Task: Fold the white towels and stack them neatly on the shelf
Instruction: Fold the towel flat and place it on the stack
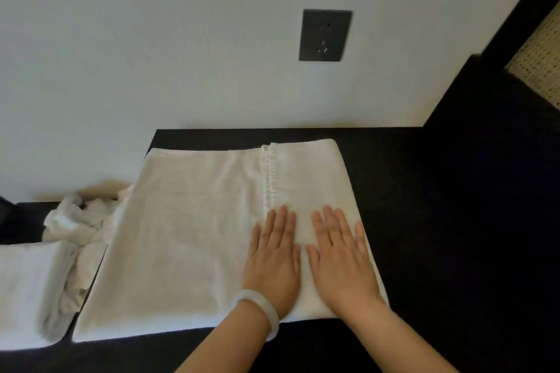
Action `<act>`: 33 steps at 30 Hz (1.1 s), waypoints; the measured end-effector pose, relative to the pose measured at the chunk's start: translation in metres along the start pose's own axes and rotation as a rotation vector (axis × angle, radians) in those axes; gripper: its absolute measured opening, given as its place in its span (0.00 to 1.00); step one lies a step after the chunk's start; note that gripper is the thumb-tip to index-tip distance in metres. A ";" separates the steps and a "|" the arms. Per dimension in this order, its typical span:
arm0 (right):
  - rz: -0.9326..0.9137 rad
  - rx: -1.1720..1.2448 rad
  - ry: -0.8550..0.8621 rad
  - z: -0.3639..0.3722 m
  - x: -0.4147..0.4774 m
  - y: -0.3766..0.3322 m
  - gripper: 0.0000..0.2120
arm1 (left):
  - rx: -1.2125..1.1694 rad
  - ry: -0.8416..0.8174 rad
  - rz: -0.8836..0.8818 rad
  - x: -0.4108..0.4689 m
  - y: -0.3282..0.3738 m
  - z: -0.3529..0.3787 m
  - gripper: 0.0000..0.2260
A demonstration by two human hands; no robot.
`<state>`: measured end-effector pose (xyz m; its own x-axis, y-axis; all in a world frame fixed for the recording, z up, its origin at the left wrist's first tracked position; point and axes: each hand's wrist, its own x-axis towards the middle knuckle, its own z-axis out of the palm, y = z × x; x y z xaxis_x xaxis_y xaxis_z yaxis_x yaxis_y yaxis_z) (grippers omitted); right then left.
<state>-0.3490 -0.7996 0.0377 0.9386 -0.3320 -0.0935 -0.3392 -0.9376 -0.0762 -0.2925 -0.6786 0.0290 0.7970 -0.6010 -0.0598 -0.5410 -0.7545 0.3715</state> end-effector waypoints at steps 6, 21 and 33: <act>-0.169 0.048 0.035 -0.022 0.034 -0.043 0.32 | -0.292 0.097 -0.125 -0.001 -0.021 -0.006 0.32; -0.136 0.067 -0.043 0.004 0.050 -0.064 0.41 | 0.091 0.017 -0.641 -0.036 -0.184 -0.079 0.30; -0.134 0.100 -0.050 0.001 0.050 -0.063 0.42 | -0.208 -0.129 -0.929 -0.020 -0.197 -0.130 0.40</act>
<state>-0.2804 -0.7568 0.0372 0.9725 -0.1966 -0.1245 -0.2178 -0.9575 -0.1891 -0.1674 -0.4837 0.0774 0.8413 0.1796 -0.5098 0.3600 -0.8898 0.2806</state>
